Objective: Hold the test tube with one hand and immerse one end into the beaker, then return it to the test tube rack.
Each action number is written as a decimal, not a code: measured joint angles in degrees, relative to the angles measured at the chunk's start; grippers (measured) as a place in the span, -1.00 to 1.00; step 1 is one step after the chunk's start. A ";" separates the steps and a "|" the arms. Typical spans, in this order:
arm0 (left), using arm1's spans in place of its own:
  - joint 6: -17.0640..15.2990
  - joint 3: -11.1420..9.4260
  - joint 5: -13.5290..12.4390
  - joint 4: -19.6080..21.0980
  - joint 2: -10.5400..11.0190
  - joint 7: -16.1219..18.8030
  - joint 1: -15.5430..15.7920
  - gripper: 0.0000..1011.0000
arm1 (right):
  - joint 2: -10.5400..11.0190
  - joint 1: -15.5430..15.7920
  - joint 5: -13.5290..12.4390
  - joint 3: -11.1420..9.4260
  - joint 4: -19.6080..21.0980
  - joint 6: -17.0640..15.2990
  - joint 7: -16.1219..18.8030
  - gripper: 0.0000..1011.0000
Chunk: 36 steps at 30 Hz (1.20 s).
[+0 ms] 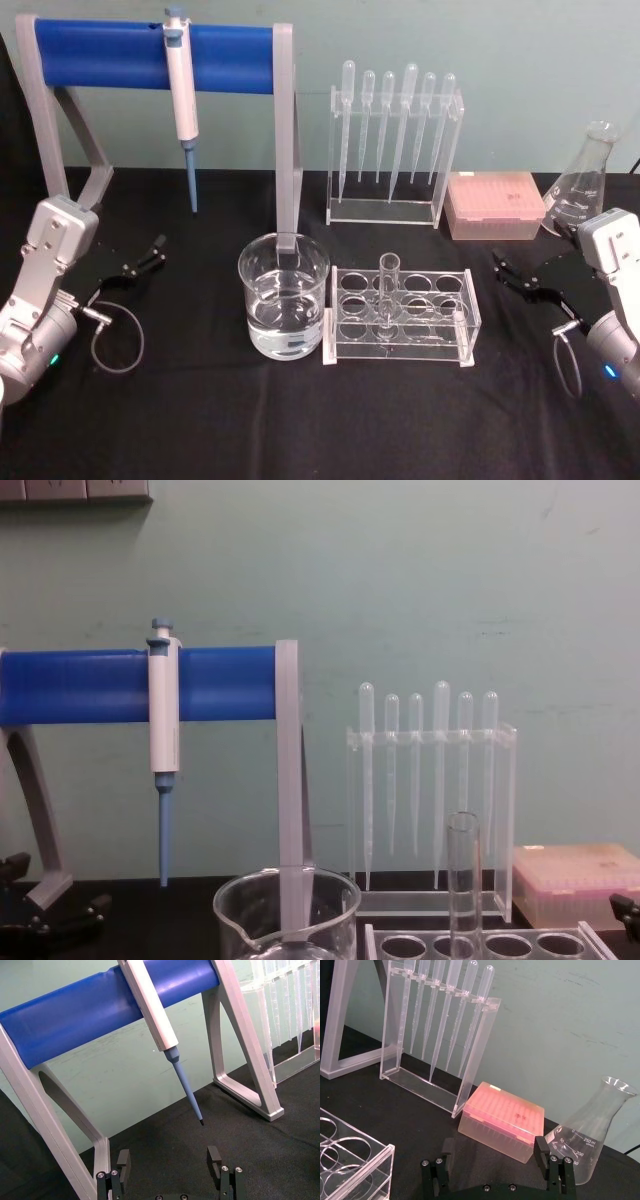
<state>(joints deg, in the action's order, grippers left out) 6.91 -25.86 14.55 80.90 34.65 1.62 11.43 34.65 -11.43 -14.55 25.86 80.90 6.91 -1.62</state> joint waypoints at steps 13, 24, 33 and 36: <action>0.00 0.00 0.00 0.00 0.00 0.00 0.00 0.98 | 0.00 0.00 0.00 0.00 0.00 0.00 0.00 0.98; 0.00 0.00 0.00 0.00 0.00 0.00 0.00 0.98 | 0.00 0.00 0.00 0.00 0.00 0.00 0.00 0.98; 0.00 0.00 0.00 0.00 0.00 0.00 0.00 0.98 | 0.00 0.00 0.00 0.00 0.00 0.00 0.00 0.98; 0.00 0.00 0.00 0.00 0.00 0.00 0.00 0.98 | 0.00 0.00 0.00 0.00 0.00 0.00 0.00 0.98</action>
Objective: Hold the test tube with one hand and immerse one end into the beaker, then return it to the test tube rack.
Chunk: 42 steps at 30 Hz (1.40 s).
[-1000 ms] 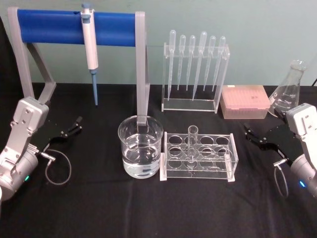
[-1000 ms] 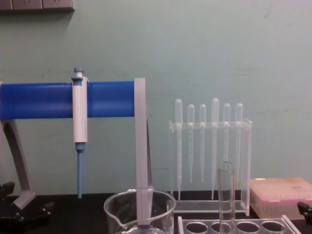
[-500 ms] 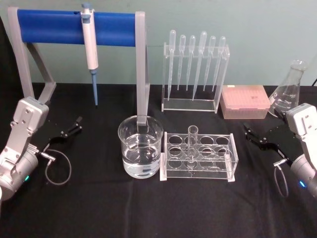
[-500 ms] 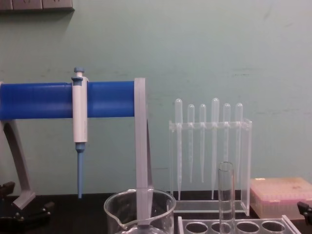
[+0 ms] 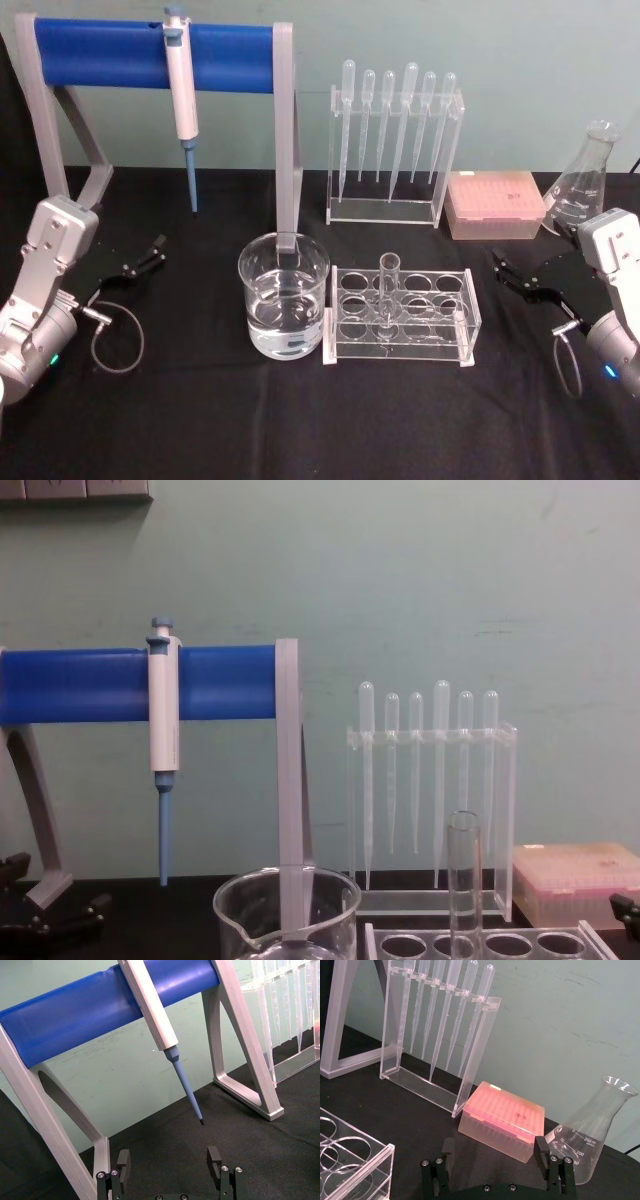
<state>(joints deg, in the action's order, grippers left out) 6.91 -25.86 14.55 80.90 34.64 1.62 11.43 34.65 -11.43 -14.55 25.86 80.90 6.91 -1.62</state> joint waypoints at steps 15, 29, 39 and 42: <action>0.00 0.00 0.00 0.00 0.00 0.00 0.00 0.98 | 1.60 3.36 0.87 -1.64 4.09 -0.63 -0.60 0.98; 0.00 0.00 0.00 0.00 0.00 0.00 0.00 0.98 | 11.88 16.60 -0.12 -3.44 21.61 -5.98 6.57 0.98; 0.00 0.00 0.00 0.00 0.00 0.00 0.00 0.98 | 9.03 13.88 0.37 0.34 22.80 -1.99 15.56 0.98; 0.00 0.00 0.00 0.00 0.00 0.00 0.01 0.98 | 6.11 11.68 4.28 1.86 20.51 1.79 15.52 0.98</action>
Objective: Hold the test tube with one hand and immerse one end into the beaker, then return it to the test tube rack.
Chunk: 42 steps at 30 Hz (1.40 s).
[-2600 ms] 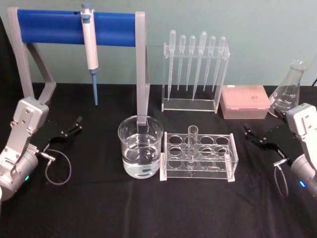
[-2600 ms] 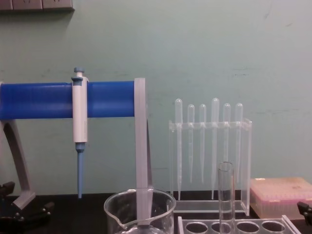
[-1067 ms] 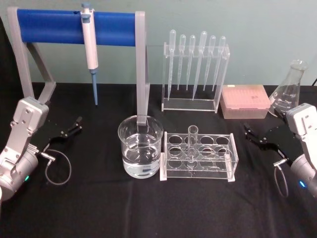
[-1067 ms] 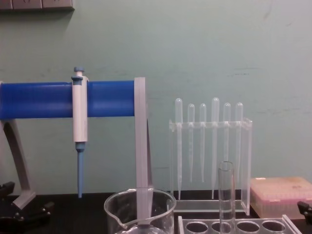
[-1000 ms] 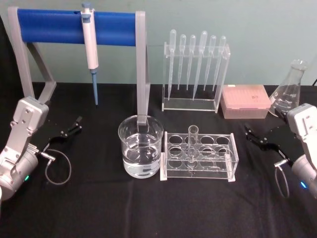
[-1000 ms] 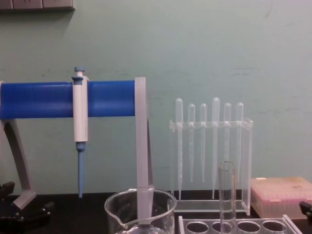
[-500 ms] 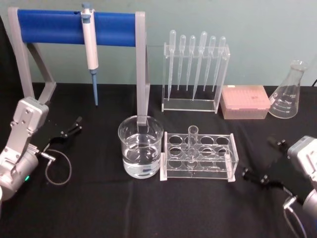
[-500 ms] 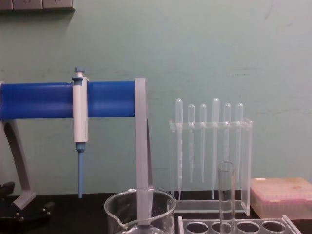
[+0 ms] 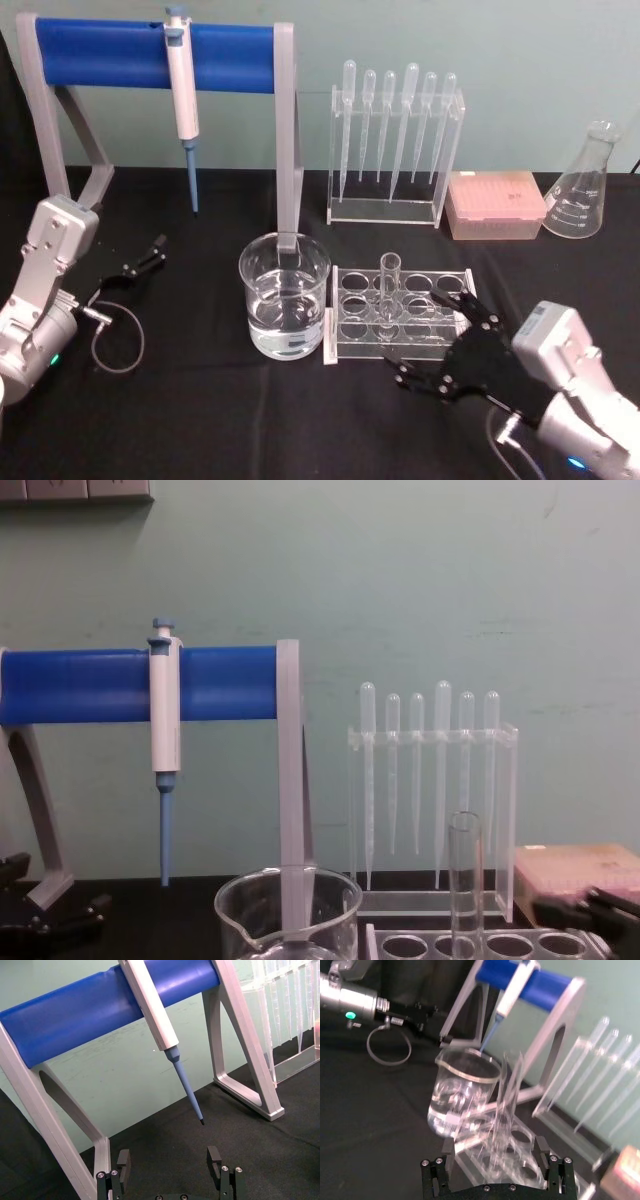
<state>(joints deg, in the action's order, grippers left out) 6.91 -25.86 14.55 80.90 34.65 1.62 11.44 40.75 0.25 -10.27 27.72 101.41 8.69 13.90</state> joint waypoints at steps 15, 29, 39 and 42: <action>0.00 0.00 0.00 0.00 0.00 0.00 0.00 0.98 | -11.65 -4.18 9.32 1.63 -12.29 16.80 -5.52 0.98; 0.00 0.00 0.00 0.00 0.00 0.00 0.00 0.98 | -14.63 -3.88 8.62 0.05 -12.89 17.49 -4.70 0.82; 0.00 0.00 0.00 0.00 0.00 0.00 0.00 0.98 | -15.93 -3.37 8.90 -1.07 -13.04 16.46 -4.10 0.25; 0.00 0.00 0.00 0.00 0.00 0.00 0.00 0.98 | -16.12 -2.99 9.24 -1.50 -12.86 16.42 -4.07 0.10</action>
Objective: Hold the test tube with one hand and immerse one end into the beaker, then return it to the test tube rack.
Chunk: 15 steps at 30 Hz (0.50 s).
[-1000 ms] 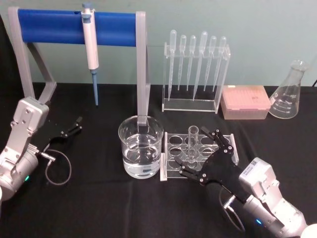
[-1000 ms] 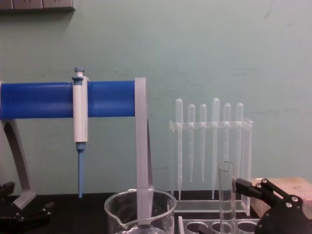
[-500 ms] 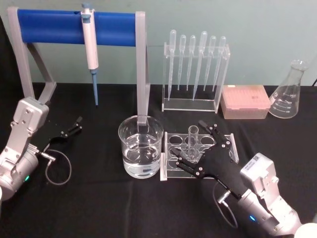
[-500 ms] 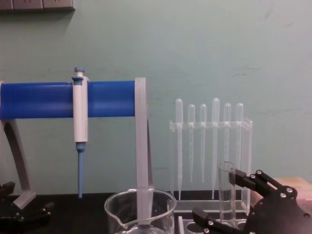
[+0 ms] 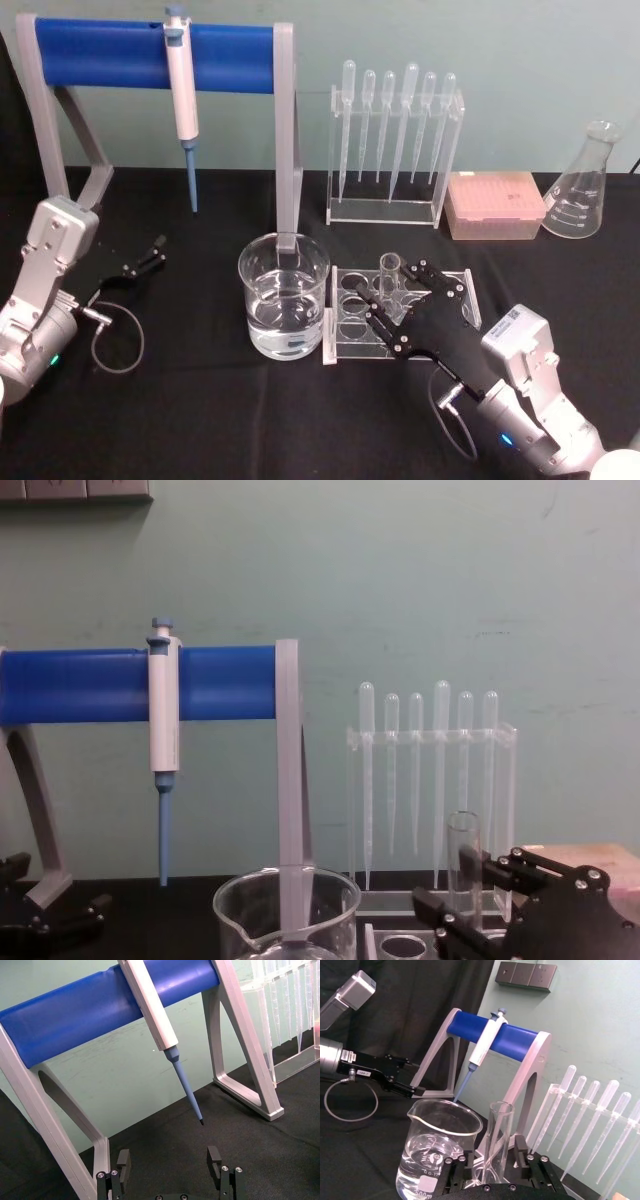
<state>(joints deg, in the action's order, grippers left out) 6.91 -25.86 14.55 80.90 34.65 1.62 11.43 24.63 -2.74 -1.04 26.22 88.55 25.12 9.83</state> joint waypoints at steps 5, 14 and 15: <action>0.00 0.00 0.00 0.00 0.00 0.00 0.00 0.98 | -0.37 0.50 0.42 -0.82 0.25 -0.01 0.15 -0.27; 0.00 0.00 0.00 0.00 0.00 0.00 0.00 0.98 | -0.94 1.21 -0.77 -2.30 1.97 -0.59 1.80 -0.52; 0.00 0.00 0.00 0.00 0.00 0.00 0.00 0.98 | -0.97 1.31 -1.07 -2.49 2.29 -0.70 2.02 -0.52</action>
<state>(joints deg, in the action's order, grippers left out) 6.91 -25.86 14.55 80.90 34.65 1.62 11.44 23.66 -1.44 -2.11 23.74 90.83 24.42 11.84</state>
